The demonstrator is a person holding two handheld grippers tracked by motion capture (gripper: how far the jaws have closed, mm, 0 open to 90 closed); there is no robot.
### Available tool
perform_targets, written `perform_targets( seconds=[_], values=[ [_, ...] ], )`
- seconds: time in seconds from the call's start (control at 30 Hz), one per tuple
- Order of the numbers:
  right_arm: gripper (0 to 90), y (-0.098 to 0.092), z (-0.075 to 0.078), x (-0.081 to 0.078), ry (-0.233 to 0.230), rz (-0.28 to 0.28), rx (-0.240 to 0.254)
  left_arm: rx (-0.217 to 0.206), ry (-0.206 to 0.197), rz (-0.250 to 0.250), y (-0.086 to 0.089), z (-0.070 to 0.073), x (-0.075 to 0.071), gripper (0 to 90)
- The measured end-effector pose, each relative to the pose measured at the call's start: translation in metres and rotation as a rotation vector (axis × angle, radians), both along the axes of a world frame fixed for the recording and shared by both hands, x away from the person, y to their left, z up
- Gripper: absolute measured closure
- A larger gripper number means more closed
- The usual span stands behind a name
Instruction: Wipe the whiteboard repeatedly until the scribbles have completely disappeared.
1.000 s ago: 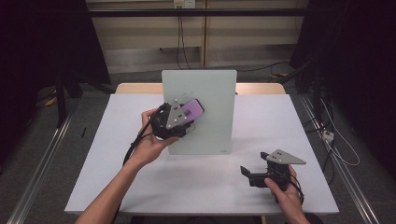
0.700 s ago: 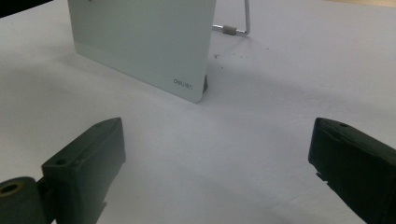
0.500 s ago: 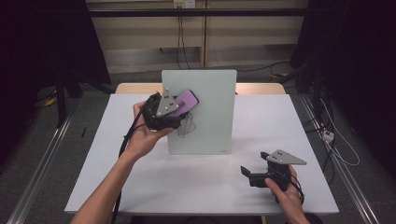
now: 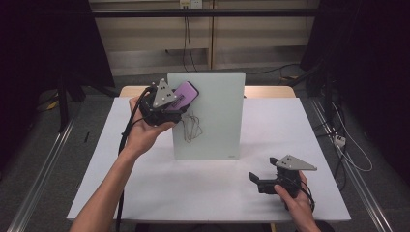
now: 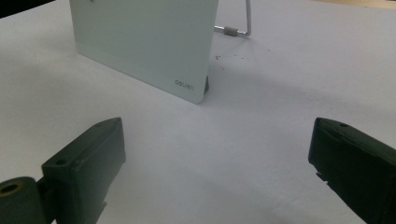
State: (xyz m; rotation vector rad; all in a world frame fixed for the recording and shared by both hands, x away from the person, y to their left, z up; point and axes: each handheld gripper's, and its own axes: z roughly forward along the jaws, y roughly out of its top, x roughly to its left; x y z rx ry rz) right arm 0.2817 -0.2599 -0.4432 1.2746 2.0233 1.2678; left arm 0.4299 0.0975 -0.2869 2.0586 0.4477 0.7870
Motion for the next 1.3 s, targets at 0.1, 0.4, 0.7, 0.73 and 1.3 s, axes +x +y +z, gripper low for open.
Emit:
perform_targets(
  seconds=[0.1,0.4,0.7,0.73,1.3],
  values=[
    [3.8,0.0,0.0,0.0,-0.001,0.0,0.0,0.009,0.0,-0.006,-0.007,-0.001,-0.001,40.7],
    [3.8,0.0,0.0,0.0,-0.002,-0.006,-0.007,0.089,0.015,-0.042,-0.023,-0.017,-0.009,40.7],
    [3.8,0.0,0.0,0.0,0.001,-0.003,-0.005,0.157,0.05,-0.087,-0.04,-0.048,-0.022,40.6],
    [3.7,0.0,0.0,0.0,0.001,-0.004,-0.005,0.166,0.062,-0.091,-0.04,-0.05,-0.022,40.6],
    [3.8,0.0,0.0,0.0,0.001,-0.001,-0.001,0.088,0.079,-0.063,-0.033,-0.03,-0.014,40.7]
  ],
)
